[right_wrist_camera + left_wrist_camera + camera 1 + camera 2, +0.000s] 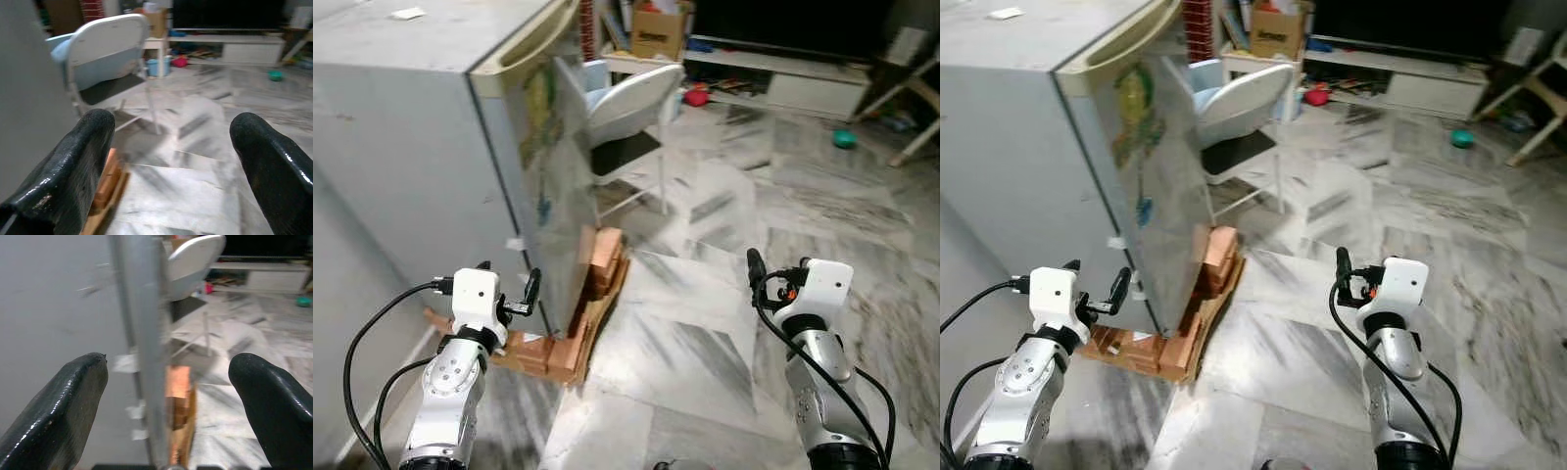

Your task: Restocking fridge

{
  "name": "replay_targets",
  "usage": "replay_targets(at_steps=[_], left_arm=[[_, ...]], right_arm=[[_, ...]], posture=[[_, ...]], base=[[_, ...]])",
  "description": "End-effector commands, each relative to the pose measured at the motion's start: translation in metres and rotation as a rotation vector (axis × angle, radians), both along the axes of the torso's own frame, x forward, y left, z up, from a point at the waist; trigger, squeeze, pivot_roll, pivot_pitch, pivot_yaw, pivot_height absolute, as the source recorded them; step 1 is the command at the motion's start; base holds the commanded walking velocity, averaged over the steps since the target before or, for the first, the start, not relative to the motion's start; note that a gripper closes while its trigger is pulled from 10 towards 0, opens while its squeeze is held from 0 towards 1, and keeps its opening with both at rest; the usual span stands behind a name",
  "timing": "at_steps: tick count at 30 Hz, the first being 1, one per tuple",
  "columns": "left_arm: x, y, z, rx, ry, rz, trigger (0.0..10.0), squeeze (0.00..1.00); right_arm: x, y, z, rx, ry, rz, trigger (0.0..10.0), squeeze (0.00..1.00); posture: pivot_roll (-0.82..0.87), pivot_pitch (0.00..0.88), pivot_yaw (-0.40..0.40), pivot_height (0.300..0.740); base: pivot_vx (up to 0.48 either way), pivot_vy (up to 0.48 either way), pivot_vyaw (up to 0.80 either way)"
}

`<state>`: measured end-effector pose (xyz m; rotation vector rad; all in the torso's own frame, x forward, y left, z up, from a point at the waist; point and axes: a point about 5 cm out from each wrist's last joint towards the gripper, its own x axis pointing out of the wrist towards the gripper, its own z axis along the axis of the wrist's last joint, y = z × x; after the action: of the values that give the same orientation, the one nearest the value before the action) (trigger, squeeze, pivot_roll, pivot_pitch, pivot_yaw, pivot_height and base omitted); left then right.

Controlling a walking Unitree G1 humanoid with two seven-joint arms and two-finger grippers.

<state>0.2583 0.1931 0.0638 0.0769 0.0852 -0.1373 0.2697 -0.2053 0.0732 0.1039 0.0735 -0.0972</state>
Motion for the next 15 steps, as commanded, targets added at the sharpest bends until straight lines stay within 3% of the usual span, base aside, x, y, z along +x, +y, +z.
replay_targets(at_steps=[1, 7, 11, 15], left_arm=[[-0.0005, 0.0034, -0.0005, 0.006, 0.003, 0.005, 10.0, 0.00], [-0.0015, 0.0025, -0.0015, 0.004, 0.005, 0.005, 10.0, 0.00], [-0.0017, 0.0024, -0.0018, 0.006, 0.007, 0.007, 10.0, 0.00], [-0.0019, 0.0026, -0.0020, 0.007, 0.008, 0.009, 10.0, 0.00]], right_arm=[[0.0040, 0.0037, 0.0022, 0.000, -0.007, 0.009, 10.0, 0.00], [0.0045, 0.0045, 0.0024, -0.005, -0.005, 0.013, 10.0, 0.00], [0.0047, 0.0045, 0.0009, -0.005, 0.005, 0.014, 10.0, 0.00], [0.0049, 0.0049, 0.0002, -0.006, 0.010, 0.017, 10.0, 0.00]], posture=[[0.00, 0.000, -0.037, 0.740], [0.00, 0.000, -0.039, 0.740], [0.00, 0.000, -0.040, 0.740], [-0.01, 0.000, -0.041, 0.740]], base=[[0.315, 0.292, 0.00], [0.295, 0.286, 0.00], [0.000, 0.000, 0.00], [0.000, 0.000, -0.80]])
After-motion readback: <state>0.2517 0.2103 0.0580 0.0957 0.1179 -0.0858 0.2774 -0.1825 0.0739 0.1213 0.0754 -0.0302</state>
